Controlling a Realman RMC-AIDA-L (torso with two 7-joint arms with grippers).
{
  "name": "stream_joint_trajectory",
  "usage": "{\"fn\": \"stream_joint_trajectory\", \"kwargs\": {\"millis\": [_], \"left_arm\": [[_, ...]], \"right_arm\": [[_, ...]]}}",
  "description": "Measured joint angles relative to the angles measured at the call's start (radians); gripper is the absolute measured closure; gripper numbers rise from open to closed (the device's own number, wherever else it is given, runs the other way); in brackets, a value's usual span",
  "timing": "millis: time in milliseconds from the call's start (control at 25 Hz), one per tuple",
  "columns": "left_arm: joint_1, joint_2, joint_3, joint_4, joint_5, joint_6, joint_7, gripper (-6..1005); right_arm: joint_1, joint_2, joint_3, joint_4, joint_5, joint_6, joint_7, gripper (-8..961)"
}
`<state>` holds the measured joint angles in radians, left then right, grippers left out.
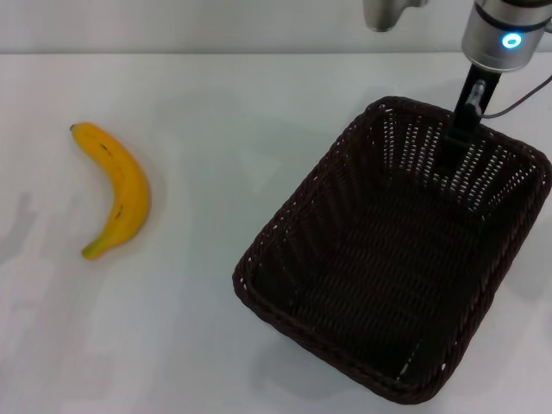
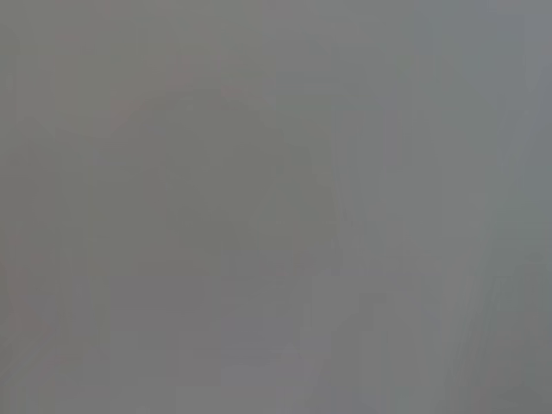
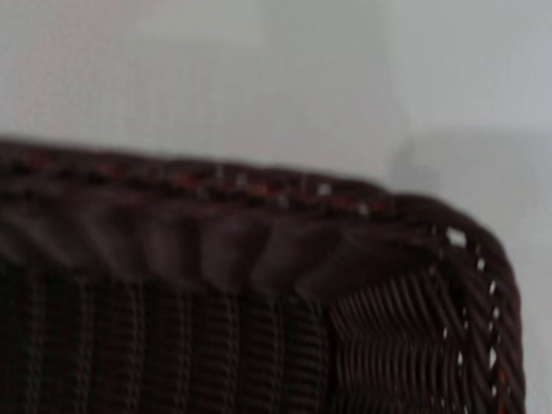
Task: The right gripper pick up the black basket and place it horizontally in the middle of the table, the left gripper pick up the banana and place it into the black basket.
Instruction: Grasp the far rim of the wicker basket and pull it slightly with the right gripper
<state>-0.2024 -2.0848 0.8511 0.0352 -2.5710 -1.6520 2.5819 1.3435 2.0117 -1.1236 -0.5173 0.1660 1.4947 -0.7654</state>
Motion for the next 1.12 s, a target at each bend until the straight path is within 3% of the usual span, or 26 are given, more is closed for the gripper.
{"fn": "stream_joint_trajectory", "kwargs": {"millis": [320,520,760,960,1120], "left_arm": [[-0.002,-0.001,-0.004,0.003,-0.005,-0.007,0.011,118],[-0.010,0.000,-0.009,0.016,-0.069,-0.033,0.055,119],[-0.015,0.006,-0.009,0.066,-0.135,-0.034,0.076,118],[-0.016,0.006,-0.009,0.115,-0.175,-0.034,0.120,118],[-0.016,0.008,-0.010,0.140,-0.236,-0.034,0.117,119]], "right_arm": [[-0.025,-0.001,-0.068,-0.002,-0.009,-0.026,-0.050,300],[-0.001,0.011,-0.068,0.002,0.006,-0.020,0.018,369],[0.021,0.012,-0.062,0.021,0.054,-0.016,0.159,594],[0.030,-0.011,-0.043,0.011,0.078,0.009,0.323,664],[0.008,-0.044,0.048,-0.004,0.063,0.047,0.442,669]]}}
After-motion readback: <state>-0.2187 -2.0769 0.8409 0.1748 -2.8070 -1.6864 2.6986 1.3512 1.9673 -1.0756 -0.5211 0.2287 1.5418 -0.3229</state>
